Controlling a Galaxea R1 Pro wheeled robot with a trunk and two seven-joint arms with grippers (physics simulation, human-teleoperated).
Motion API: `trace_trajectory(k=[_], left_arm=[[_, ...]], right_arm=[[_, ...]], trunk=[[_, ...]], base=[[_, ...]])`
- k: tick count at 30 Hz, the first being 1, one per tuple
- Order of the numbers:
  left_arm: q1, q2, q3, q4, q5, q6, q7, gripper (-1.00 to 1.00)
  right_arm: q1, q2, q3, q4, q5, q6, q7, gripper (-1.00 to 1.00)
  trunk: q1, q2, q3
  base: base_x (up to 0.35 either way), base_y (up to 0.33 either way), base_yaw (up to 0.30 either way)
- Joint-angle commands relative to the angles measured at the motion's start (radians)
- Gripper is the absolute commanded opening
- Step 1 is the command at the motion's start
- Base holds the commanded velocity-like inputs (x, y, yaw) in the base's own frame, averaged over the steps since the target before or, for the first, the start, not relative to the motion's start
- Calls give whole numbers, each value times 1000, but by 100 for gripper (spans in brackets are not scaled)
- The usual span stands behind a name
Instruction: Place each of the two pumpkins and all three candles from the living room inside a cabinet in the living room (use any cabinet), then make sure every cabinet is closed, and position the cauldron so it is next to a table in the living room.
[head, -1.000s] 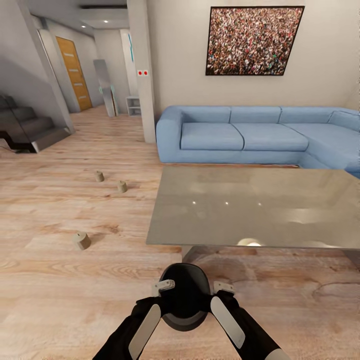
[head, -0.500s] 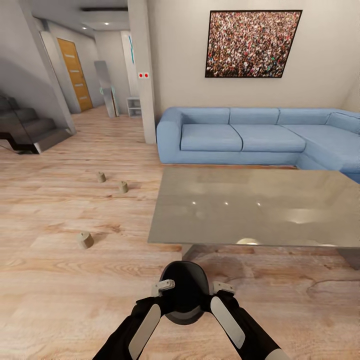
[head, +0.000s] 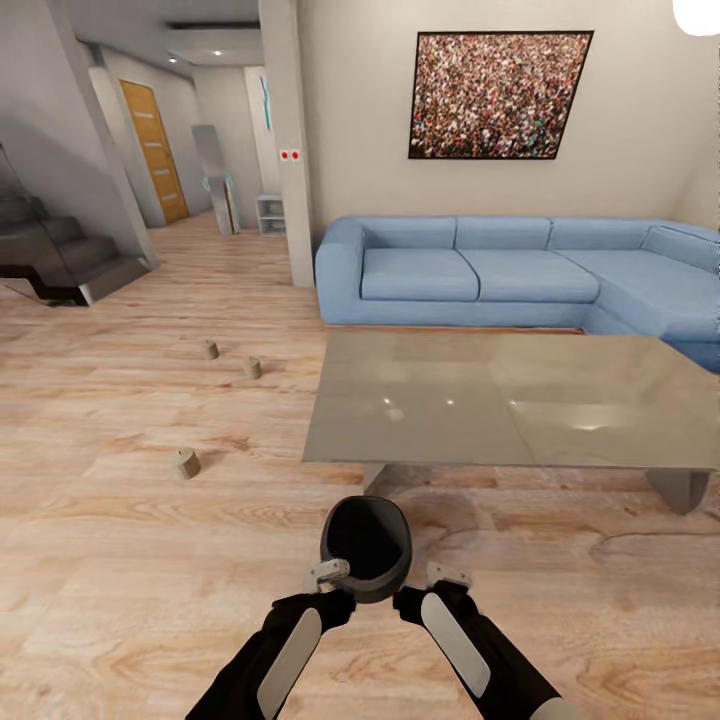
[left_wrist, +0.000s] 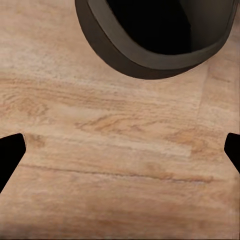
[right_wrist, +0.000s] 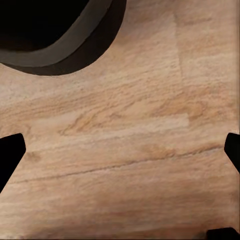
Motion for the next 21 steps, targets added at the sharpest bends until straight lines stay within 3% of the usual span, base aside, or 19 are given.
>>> trace_trajectory(k=[1,11,21], left_arm=[[-1,0,-1,-1,10,1,9,100],[-1,0,-1,-1,10,1,9,100],[-1,0,14,-1,10,1,9,100]], right_arm=[[-1,0,2,-1,-8,1,-9,100],[-1,0,2,-1,-8,1,-9,100],[-1,0,4,-1,-7,0,-9,100]], trunk=[[-5,7,2],[-43,77,34],[-81,147,65]], base=[[-345,0,0],[-324,0,0],[-45,0,0]])
